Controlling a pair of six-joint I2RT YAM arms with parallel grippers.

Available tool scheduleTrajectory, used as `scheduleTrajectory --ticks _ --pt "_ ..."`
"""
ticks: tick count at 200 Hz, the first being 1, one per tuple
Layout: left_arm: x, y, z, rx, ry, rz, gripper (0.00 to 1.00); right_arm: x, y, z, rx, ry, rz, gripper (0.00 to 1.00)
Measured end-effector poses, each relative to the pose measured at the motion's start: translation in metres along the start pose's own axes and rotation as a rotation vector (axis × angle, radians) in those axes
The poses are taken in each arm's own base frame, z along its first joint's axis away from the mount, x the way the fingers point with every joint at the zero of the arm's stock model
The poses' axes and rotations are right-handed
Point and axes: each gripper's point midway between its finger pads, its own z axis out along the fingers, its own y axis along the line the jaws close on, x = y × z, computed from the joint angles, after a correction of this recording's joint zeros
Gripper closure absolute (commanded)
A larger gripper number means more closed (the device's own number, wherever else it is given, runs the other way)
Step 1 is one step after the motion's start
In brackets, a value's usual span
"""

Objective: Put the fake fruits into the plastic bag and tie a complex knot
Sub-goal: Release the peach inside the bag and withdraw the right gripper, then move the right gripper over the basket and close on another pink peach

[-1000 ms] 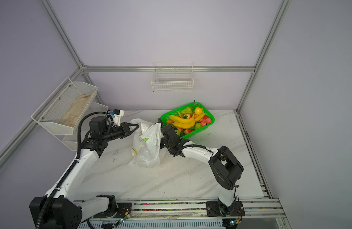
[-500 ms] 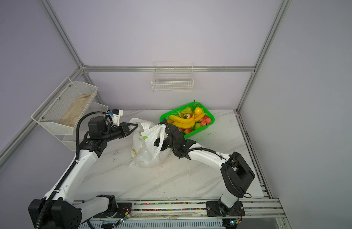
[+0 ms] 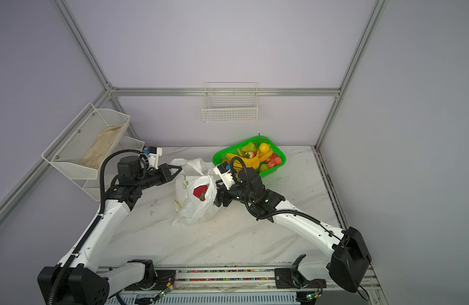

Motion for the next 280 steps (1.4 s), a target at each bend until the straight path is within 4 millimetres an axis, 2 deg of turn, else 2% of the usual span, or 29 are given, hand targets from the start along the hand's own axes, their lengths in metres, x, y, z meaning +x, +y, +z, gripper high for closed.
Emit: scheduleTrajectory --ticks 36,71,92,120,153,193,233,280 --pt "-0.005 0.007 -0.003 -0.025 -0.018 -0.008 1.00 -0.004 -0.013 -0.026 0.031 -0.035 0.009 0.31" --pt "-0.007 0.011 -0.004 -0.037 -0.027 -0.013 1.00 -0.031 -0.047 -0.068 0.141 -0.139 0.028 0.29" --pt "-0.008 0.012 -0.005 -0.038 -0.029 -0.014 1.00 -0.042 -0.091 -0.095 0.266 -0.196 0.081 0.27" --pt "-0.007 0.011 -0.005 -0.031 -0.026 -0.015 1.00 -0.036 -0.174 -0.126 0.542 -0.228 0.182 0.24" --pt "-0.008 0.008 -0.005 -0.020 -0.028 -0.016 1.00 -0.022 -0.253 -0.138 0.813 -0.194 0.231 0.22" --pt "-0.009 0.004 -0.005 0.001 -0.027 -0.011 1.00 -0.010 -0.339 -0.146 1.020 -0.138 0.273 0.23" --pt "-0.009 0.002 -0.005 0.012 -0.027 -0.019 1.00 0.014 -0.398 -0.147 1.126 -0.045 0.313 0.27" --pt "-0.009 0.000 -0.005 0.022 -0.024 -0.027 1.00 0.035 -0.429 -0.151 1.181 0.037 0.330 0.33"
